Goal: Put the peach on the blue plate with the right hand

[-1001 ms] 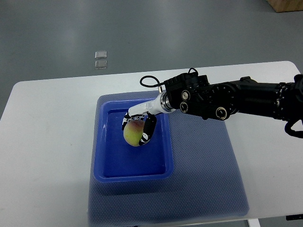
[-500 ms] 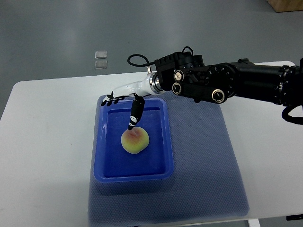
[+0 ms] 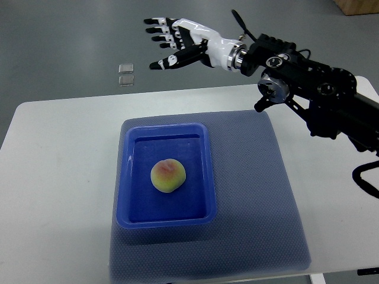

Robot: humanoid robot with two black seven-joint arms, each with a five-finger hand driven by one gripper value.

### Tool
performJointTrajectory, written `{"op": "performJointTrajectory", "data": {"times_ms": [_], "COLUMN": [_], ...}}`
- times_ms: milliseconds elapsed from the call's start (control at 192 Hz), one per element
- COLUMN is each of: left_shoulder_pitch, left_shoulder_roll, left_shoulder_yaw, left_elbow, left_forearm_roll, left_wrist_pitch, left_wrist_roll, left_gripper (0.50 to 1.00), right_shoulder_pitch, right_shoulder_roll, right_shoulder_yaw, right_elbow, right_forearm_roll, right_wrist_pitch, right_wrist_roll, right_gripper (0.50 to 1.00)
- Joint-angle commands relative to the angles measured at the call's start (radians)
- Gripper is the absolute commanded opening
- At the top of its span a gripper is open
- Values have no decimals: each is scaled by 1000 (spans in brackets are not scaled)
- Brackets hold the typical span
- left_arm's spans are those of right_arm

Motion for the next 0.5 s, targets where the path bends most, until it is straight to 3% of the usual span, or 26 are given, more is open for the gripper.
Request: {"op": "performJointTrajectory", "data": {"times_ms": [0, 172, 266, 281, 396, 495], "left_shoulder_pitch": [0, 0, 0, 0, 0, 0], "left_shoulder_roll": [0, 0, 0, 0, 0, 0], "left_shoulder_yaw": [0, 0, -1, 0, 0, 0], "left_elbow": [-2, -4, -4, -4, -4, -4], "left_forearm_roll": [2, 2, 2, 2, 2, 2], "left_wrist_pitch": [-1, 1, 1, 1, 1, 1], "left_wrist_roll": [0, 0, 0, 0, 0, 0], "left_gripper": [1000, 1000, 1000, 1000, 1000, 1000], "right_shoulder_pitch": [-171, -343, -358, -374, -390, -392], "right_shoulder_roll": [6, 37, 42, 46, 48, 51], "right_shoulder_yaw": [255, 510, 528, 531, 531, 530], "right_elbow": [-4, -26, -47, -92, -138, -141], "right_forearm_roll": [98, 294, 331, 388, 485, 517], "right_wrist_pitch": [-51, -42, -35, -11, 58, 66], "right_wrist_roll": [3, 25, 31, 55, 114, 120], "right_gripper": [930, 930, 930, 930, 930, 930]}}
